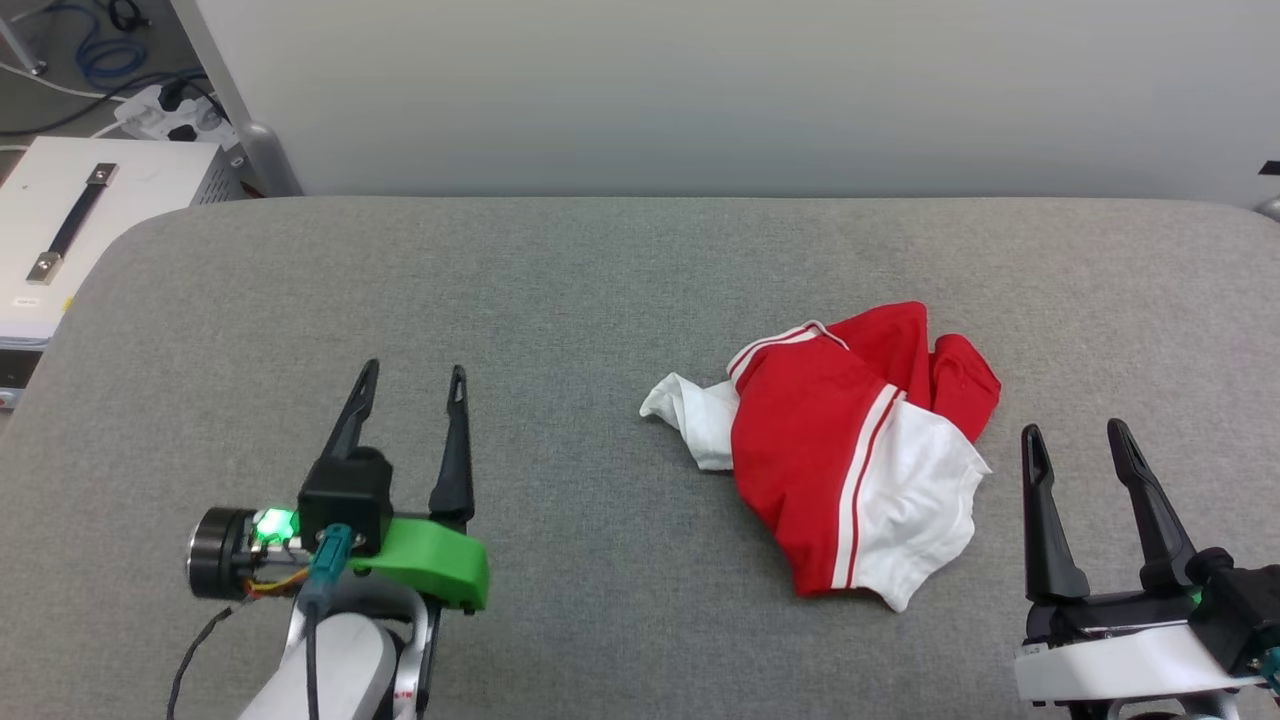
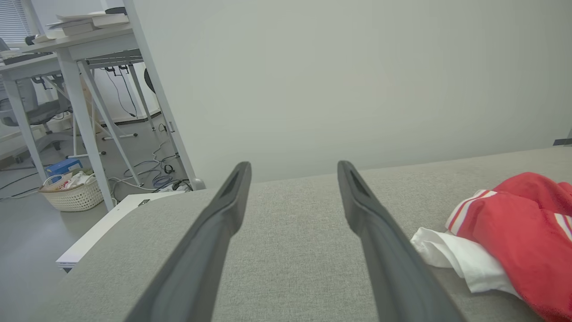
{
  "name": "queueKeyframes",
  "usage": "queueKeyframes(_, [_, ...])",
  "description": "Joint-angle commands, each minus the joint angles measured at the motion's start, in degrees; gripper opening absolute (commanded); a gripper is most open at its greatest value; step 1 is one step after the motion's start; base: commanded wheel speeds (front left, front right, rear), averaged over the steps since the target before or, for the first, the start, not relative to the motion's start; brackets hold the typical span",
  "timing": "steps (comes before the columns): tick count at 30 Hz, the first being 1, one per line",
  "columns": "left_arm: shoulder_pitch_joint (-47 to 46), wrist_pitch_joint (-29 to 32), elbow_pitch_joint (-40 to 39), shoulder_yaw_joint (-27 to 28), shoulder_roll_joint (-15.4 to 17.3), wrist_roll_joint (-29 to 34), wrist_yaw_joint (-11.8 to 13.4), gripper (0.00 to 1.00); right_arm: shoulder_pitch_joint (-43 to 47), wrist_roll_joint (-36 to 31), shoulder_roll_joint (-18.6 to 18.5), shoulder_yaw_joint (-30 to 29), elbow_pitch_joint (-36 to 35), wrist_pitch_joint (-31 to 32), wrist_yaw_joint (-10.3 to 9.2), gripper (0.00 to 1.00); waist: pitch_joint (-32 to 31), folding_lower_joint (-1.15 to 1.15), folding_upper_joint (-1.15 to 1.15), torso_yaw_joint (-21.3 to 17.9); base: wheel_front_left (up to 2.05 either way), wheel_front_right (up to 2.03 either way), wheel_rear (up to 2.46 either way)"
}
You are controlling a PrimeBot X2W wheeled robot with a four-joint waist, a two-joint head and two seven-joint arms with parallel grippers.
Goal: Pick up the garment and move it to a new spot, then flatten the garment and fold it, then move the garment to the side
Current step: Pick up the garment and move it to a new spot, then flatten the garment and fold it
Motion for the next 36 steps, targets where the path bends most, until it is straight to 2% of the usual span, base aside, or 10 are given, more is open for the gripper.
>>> queueKeyframes(1, [2.7,-0.3,-0.8,1.9,-0.5,1.2,-0.4,1.0,0.9,-0.4,0.0,-0.2,0.3,-0.3,-0.03,1.0,-0.6,0.0,0.0,0.5,0.0,0.0,0.0])
queueKeyframes(5, [8.6,-0.3,-2.9,7.2,-2.2,3.9,-2.4,1.0,1.4,-0.4,0.0,-0.4,0.7,-0.3,-0.03,1.0,-1.1,0.0,0.0,0.6,0.0,0.0,0.0])
queueKeyframes(12, [15.4,-0.3,-3.6,13.5,-6.1,8.6,-7.6,1.0,2.4,-0.5,0.0,-0.8,2.1,-0.3,-0.03,1.0,-1.8,0.0,0.0,0.3,0.0,0.0,0.0])
queueKeyframes(26, [19.8,-0.3,-4.7,22.7,-12.9,14.6,-17.5,1.0,4.0,-0.5,0.0,-1.4,4.1,-0.3,-0.03,1.0,-2.4,0.0,0.0,0.2,0.0,0.0,0.0])
queueKeyframes(30, [20.3,-0.3,-4.9,24.9,-14.2,15.9,-19.4,1.0,4.3,-0.4,0.0,-1.5,4.4,-0.3,-0.03,1.0,-2.3,0.0,0.0,0.4,0.0,0.0,0.0])
queueKeyframes(36, [21.1,-0.3,-4.9,27.2,-15.5,17.8,-20.9,1.0,4.5,-0.2,0.1,-1.5,4.7,-0.3,-0.03,1.0,-2.4,0.0,0.0,0.7,0.0,0.0,0.0])
